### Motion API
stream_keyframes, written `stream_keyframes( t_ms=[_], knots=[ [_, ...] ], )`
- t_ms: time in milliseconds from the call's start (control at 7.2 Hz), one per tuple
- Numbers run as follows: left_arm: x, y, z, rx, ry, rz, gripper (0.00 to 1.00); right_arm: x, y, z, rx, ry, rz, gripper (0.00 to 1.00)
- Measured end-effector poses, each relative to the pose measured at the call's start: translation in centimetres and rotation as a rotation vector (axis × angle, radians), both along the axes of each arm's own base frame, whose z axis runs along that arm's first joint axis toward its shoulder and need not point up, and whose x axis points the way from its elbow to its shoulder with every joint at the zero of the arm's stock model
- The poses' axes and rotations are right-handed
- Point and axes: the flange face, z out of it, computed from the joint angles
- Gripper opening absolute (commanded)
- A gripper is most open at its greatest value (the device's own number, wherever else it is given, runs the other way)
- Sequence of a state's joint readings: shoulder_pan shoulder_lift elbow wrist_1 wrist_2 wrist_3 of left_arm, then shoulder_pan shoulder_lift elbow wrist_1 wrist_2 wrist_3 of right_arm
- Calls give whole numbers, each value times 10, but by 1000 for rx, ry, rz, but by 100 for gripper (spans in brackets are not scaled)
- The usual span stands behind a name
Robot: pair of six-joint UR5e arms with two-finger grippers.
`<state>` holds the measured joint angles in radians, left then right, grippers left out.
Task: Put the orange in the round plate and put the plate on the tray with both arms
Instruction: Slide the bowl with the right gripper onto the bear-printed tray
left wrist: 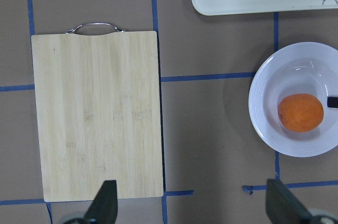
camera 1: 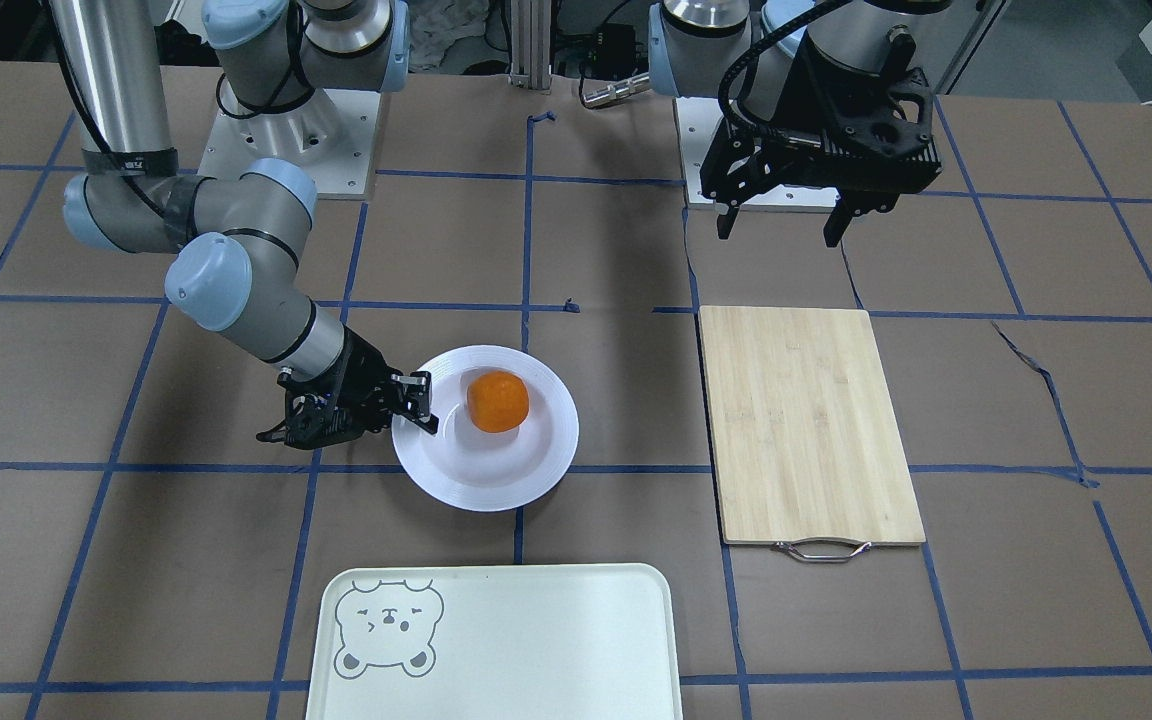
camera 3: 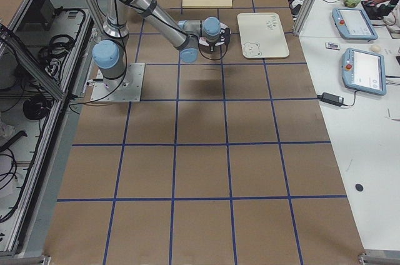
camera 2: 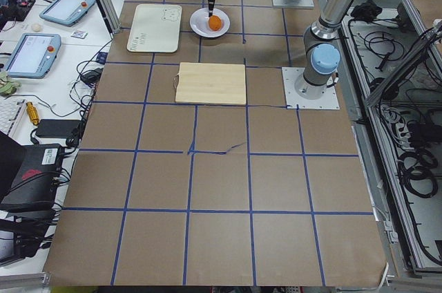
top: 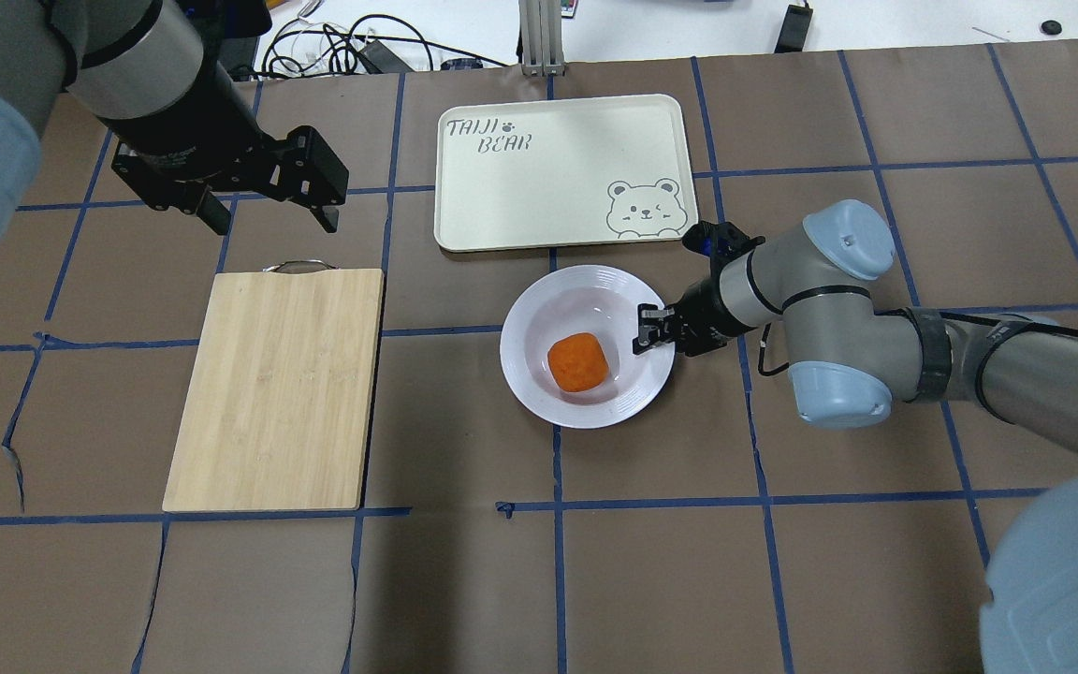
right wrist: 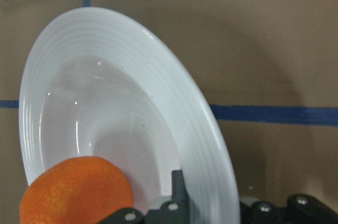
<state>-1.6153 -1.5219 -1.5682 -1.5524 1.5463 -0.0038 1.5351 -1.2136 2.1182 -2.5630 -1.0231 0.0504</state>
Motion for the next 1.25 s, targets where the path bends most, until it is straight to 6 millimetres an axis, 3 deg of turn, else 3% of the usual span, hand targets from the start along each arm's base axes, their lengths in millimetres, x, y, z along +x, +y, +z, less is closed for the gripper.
stream_keyframes(
  t_ms=[556,694,972,1250],
  knots=[
    [0,0,0,1,0,0,100,-1,-27,26,5,-51,-106,0],
    [0,0,0,1,0,0,100,-1,-43,40,-5,-70,-133,0],
    [1,0,-1,2,0,1,100,-3,-97,58,-14,-86,-169,0],
    [1,0,-1,2,0,1,100,-5,-169,52,-37,-96,-199,0]
  ],
)
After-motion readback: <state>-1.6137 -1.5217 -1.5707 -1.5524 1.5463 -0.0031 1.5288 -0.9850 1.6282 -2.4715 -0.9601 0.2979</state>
